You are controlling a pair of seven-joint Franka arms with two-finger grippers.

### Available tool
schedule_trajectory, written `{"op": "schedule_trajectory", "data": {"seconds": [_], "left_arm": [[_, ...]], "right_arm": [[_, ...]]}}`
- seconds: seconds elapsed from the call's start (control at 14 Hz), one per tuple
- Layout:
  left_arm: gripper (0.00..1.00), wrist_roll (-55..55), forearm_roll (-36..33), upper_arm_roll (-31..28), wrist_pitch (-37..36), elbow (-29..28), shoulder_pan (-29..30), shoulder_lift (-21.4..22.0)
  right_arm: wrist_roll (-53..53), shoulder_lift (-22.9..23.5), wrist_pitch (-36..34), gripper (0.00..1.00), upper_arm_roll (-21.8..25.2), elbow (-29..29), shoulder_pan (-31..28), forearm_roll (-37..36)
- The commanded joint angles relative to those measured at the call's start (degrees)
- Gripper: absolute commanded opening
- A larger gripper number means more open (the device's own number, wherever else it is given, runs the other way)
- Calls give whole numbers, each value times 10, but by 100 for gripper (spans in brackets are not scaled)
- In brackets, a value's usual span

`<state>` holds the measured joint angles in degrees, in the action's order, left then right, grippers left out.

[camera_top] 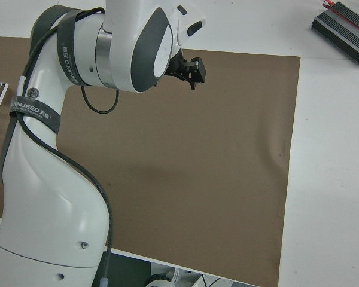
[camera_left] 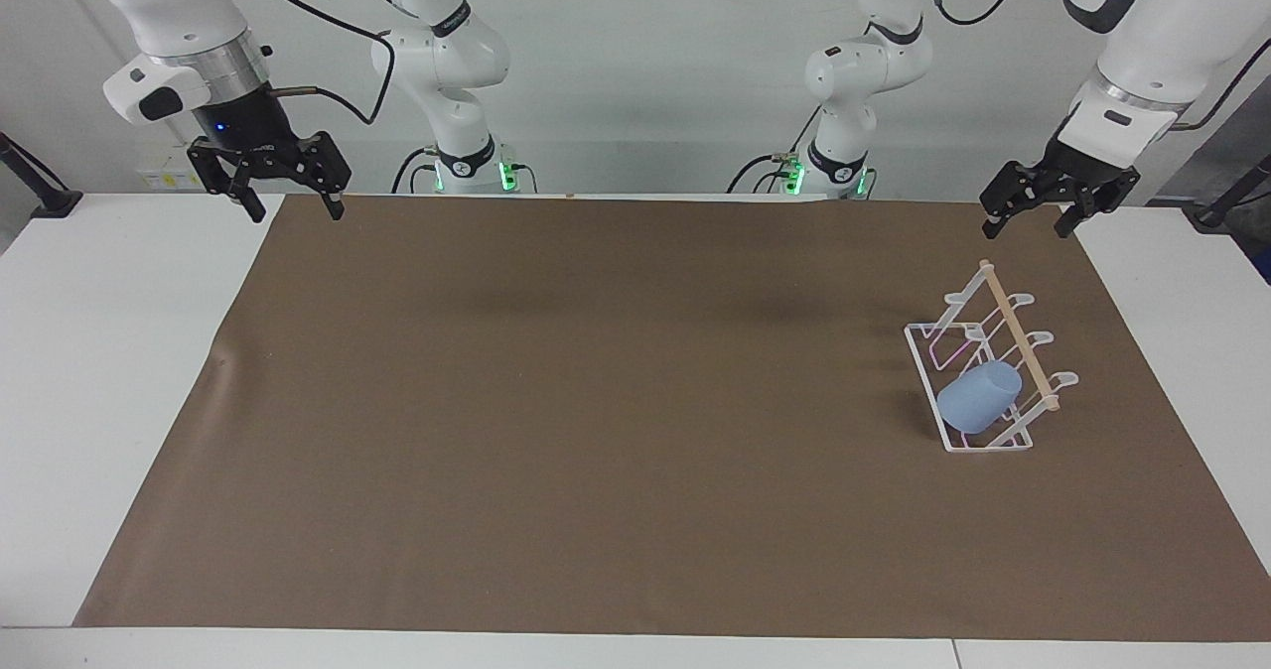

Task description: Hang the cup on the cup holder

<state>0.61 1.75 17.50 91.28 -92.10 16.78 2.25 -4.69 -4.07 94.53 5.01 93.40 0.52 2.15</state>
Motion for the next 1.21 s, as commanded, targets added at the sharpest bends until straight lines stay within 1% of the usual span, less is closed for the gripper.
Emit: {"op": "schedule_trajectory", "data": {"seconds": [0.0,0.14,0.36,0.57,0.86,1.0,1.14], "left_arm": [[100,14,4,-11,5,-4,-23,7],[100,14,-8,-71,-1,-1,-83,7],[100,16,-23,-109,-7,3,-128,6],[100,44,-23,-110,-16,3,-121,6],[100,49,-17,-112,-13,1,-119,9],[100,69,-17,-109,-40,3,-118,9],[100,78,-19,-108,-40,3,-122,8]], "right_arm": [[7,-10,4,100,-1,13,0,0],[7,-11,4,100,-1,13,0,0],[7,-10,4,100,-1,13,0,0],[7,-11,4,100,0,13,0,0],[7,-11,4,100,-1,13,0,0],[7,-10,4,100,0,13,0,0],[7,-10,4,100,-1,13,0,0]]}}
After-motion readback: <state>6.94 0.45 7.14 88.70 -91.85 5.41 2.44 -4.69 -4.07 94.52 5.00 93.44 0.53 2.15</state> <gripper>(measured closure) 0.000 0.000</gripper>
